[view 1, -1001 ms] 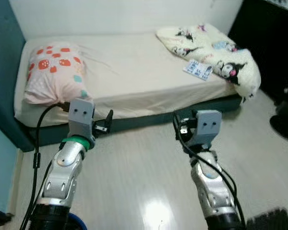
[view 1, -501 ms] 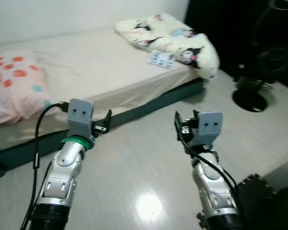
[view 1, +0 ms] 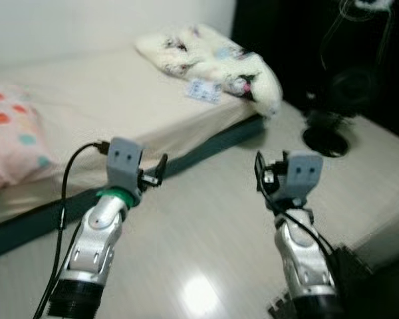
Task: Clean up the room
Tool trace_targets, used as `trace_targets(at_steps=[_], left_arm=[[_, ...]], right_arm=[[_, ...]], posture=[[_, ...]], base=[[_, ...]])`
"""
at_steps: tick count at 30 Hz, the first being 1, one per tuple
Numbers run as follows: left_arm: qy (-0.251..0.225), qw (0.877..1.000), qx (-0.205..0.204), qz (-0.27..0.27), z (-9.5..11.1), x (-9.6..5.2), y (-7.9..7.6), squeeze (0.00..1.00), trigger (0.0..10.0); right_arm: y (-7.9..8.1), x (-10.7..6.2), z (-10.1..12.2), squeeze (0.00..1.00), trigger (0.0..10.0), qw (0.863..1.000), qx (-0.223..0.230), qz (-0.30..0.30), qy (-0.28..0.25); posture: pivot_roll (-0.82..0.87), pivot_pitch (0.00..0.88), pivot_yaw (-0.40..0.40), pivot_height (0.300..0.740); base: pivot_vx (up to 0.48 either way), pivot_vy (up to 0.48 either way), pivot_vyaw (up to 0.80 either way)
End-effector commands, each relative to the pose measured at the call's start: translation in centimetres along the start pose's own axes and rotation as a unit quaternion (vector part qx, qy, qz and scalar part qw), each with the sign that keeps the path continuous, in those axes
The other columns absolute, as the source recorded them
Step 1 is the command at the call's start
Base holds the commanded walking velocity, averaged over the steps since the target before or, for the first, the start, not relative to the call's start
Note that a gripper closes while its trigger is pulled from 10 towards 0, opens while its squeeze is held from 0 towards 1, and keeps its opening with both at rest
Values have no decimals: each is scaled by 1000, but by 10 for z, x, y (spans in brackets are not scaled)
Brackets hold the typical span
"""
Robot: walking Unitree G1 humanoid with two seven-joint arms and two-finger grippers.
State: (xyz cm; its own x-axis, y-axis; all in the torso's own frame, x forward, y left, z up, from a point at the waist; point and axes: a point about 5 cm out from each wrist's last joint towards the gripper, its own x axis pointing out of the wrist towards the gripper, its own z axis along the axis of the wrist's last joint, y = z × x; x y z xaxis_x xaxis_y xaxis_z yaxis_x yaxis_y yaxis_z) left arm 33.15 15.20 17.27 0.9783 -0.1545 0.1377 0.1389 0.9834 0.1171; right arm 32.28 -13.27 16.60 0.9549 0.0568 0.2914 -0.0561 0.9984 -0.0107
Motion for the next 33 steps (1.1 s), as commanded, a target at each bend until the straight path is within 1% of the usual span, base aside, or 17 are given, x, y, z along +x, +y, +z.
trace_targets(at_steps=[1, 4, 10, 15, 27, 30, 33], left_arm=[[6, 1000, 2, -2, -4, -1, -3, 0, 10000], [5, 1000, 2, -4, -3, 0, -4, 0, 10000], [4, 1000, 3, -8, -3, 0, -4, 0, 10000], [10, 1000, 3, -27, -6, -1, -8, 0, 10000], [12, 999, 4, -32, -7, -1, -9, 0, 10000], [10, 1000, 6, -27, -7, 0, -8, 0, 10000], [9, 1000, 8, -20, -7, 0, -6, 0, 10000]], right_arm=[[-5, -3, -5, 0, 10000, 1000, -6, -6, 9], [-5, -3, -5, 0, 10000, 1000, -10, -5, 13], [-5, -2, -7, 0, 10000, 1000, -5, -6, 17], [-5, -2, -6, 0, 10000, 1000, -11, -5, 17], [-6, 0, -6, 0, 10000, 1000, -14, -5, 17], [-6, 0, -6, 0, 10000, 1000, -16, -1, 18], [3, -2, -7, 0, 10000, 999, -9, 38, 22]], posture=[[-56, 70, 53, 740], [-56, 68, 53, 740], [-56, 67, 53, 740], [-57, 65, 51, 740], [-58, 62, 50, 740], [-58, 63, 50, 740], [-58, 65, 50, 740]], base=[[465, 0, 0], [465, 0, 0], [465, 0, -800], [465, 0, -800], [465, 0, -800], [461, 0, 0], [465, 0, 0]])
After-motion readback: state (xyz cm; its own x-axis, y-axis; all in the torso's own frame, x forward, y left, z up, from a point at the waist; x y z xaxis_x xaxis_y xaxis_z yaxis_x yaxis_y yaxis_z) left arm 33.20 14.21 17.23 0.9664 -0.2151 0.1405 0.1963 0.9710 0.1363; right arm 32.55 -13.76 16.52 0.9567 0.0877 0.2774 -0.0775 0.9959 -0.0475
